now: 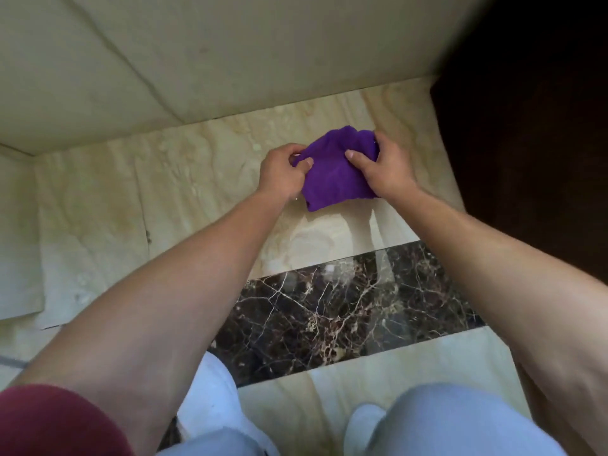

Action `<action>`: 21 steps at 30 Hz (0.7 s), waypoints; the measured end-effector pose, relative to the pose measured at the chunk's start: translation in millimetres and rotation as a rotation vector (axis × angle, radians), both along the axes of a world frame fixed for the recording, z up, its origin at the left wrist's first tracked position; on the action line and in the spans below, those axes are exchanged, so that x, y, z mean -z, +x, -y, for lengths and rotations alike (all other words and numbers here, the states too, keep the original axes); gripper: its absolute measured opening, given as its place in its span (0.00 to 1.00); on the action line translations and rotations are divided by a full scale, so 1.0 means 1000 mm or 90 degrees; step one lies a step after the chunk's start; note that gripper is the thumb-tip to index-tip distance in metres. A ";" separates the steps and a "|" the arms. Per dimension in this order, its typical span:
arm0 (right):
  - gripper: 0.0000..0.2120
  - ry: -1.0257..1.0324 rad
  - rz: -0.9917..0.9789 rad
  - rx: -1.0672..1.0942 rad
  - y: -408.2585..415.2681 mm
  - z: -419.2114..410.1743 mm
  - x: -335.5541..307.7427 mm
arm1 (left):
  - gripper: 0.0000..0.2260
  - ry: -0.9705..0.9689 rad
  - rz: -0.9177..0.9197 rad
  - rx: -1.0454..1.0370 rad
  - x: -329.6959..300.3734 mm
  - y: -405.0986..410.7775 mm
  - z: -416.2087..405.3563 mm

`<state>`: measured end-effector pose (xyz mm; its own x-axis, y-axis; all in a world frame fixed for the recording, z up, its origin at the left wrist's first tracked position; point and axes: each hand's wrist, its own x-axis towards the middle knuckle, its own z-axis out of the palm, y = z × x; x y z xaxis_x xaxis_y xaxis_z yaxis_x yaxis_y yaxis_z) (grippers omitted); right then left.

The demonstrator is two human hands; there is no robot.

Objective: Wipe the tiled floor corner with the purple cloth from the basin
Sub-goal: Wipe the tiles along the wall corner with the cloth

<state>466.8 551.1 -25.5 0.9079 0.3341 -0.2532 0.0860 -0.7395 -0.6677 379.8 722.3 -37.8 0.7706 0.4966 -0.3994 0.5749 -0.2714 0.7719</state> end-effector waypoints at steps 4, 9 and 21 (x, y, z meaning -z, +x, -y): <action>0.22 -0.015 0.017 0.042 0.005 -0.003 0.029 | 0.12 0.001 0.009 -0.002 0.028 0.014 0.001; 0.34 -0.190 0.262 -0.018 -0.019 -0.010 0.028 | 0.29 0.203 -0.006 0.056 0.033 -0.010 0.008; 0.27 -0.376 0.127 -0.213 0.037 0.021 0.072 | 0.48 0.381 -0.361 0.378 0.068 -0.066 -0.047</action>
